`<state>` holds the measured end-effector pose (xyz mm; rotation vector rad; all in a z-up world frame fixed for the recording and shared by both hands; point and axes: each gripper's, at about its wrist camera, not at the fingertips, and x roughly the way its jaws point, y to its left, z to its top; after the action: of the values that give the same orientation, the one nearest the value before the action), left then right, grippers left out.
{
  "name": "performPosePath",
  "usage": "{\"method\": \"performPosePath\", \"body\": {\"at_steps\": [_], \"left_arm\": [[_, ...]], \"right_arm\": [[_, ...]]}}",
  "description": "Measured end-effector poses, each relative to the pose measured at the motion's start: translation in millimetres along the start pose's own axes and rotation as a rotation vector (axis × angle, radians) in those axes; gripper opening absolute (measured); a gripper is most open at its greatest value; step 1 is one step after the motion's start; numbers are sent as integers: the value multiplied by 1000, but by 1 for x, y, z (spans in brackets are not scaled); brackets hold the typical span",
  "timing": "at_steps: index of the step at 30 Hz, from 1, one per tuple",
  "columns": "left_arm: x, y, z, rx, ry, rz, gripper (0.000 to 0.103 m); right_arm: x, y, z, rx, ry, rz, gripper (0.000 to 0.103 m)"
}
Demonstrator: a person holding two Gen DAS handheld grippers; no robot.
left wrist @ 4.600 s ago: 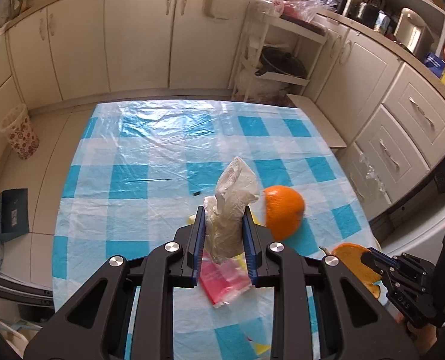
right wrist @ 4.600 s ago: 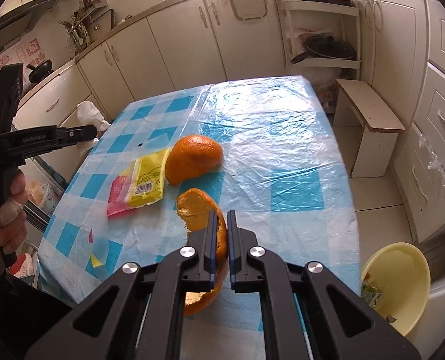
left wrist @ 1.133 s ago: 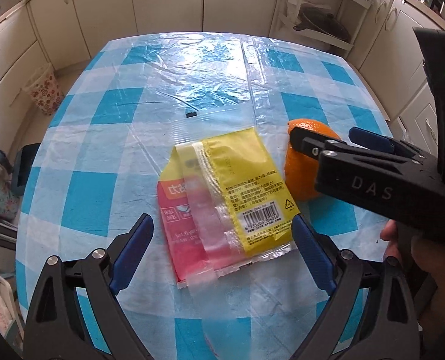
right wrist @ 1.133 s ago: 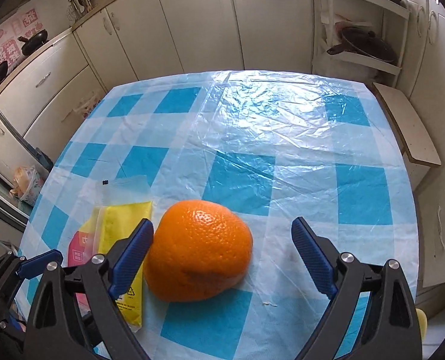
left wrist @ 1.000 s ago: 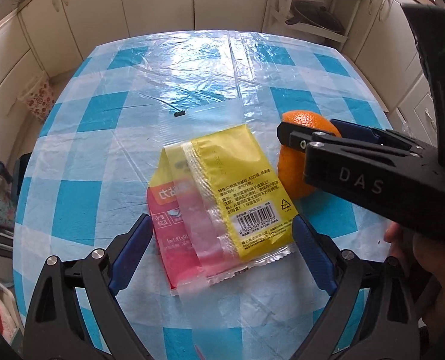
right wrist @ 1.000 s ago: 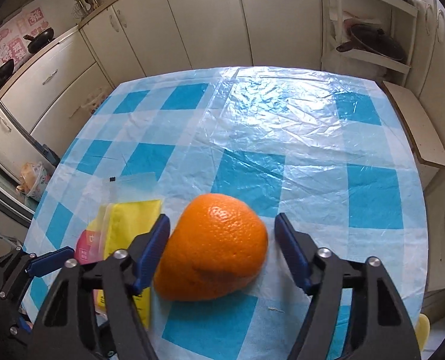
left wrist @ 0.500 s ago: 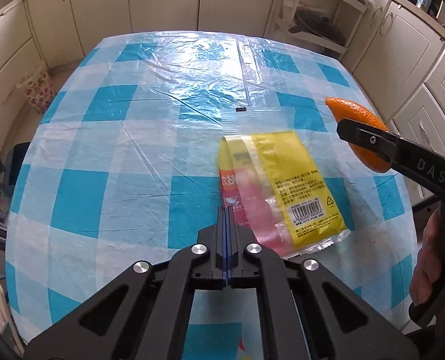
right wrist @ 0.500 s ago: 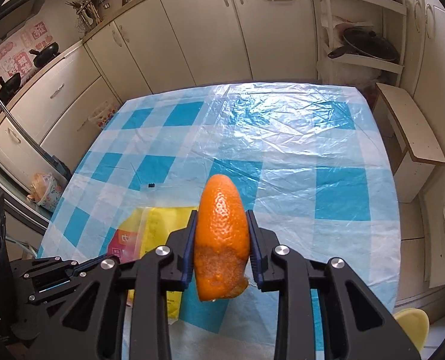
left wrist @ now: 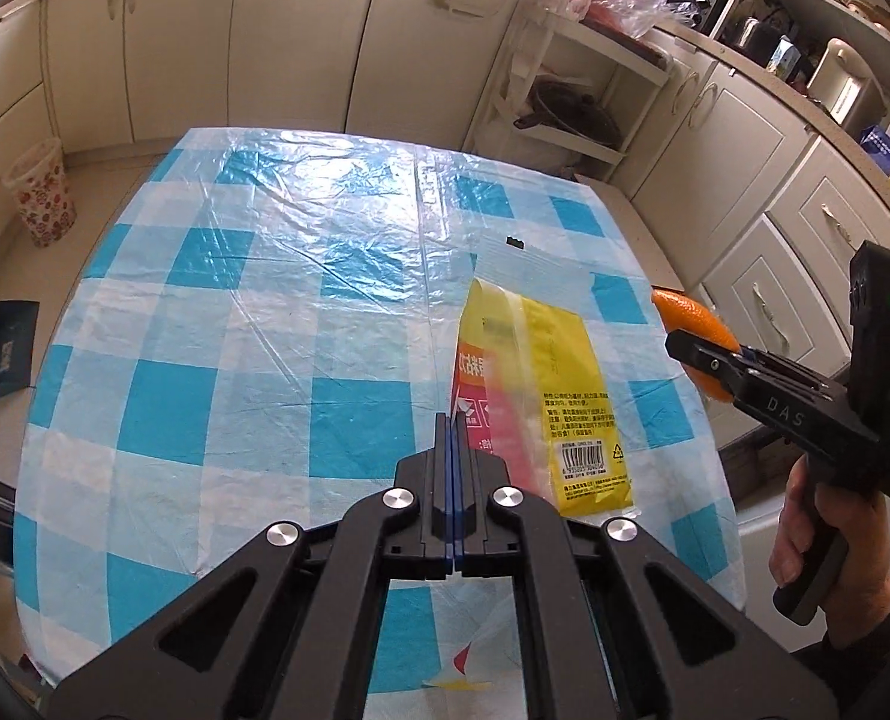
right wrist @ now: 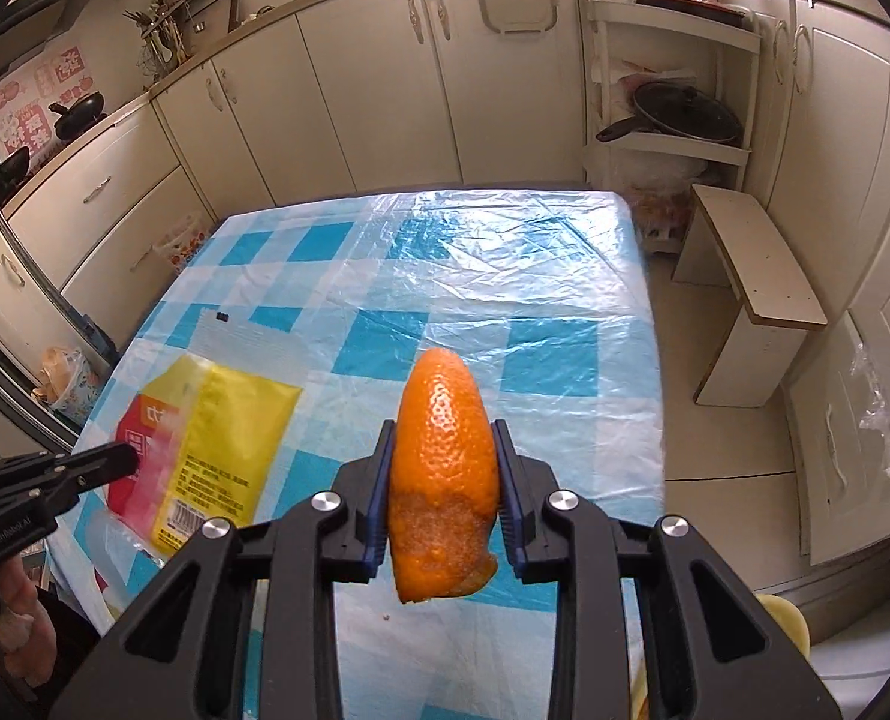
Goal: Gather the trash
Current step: 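Carry orange and snack bag over the yellow bucket and open both grippers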
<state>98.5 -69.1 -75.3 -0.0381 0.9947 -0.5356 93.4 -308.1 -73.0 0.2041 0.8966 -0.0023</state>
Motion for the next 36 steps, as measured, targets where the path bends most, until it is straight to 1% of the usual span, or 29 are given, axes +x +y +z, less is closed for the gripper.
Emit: {"method": "performPosePath", "body": {"at_steps": [6,13,24,29,34,36], "left_arm": [[-14,-18,-7,31,-17,-38,0],[-15,-44,-15,74,-15,-72,0],[1,-112,-22,161,7,-146,0],[12,-153,-30,209,29,-192,0],[12,-196,-37,243,41,-260,0],[9,-215,-39,264,34,-265,0]], "right_arm": [[-31,-10,-17,-14,-31,-54,30],[-60,-25,-36,-28,-50,-130,30],[-94,-72,-61,7,-72,-246,31],[-102,-97,-79,42,-45,-282,31],[-97,-126,-102,87,29,-304,31],[-92,-138,-112,115,63,-299,31]]}}
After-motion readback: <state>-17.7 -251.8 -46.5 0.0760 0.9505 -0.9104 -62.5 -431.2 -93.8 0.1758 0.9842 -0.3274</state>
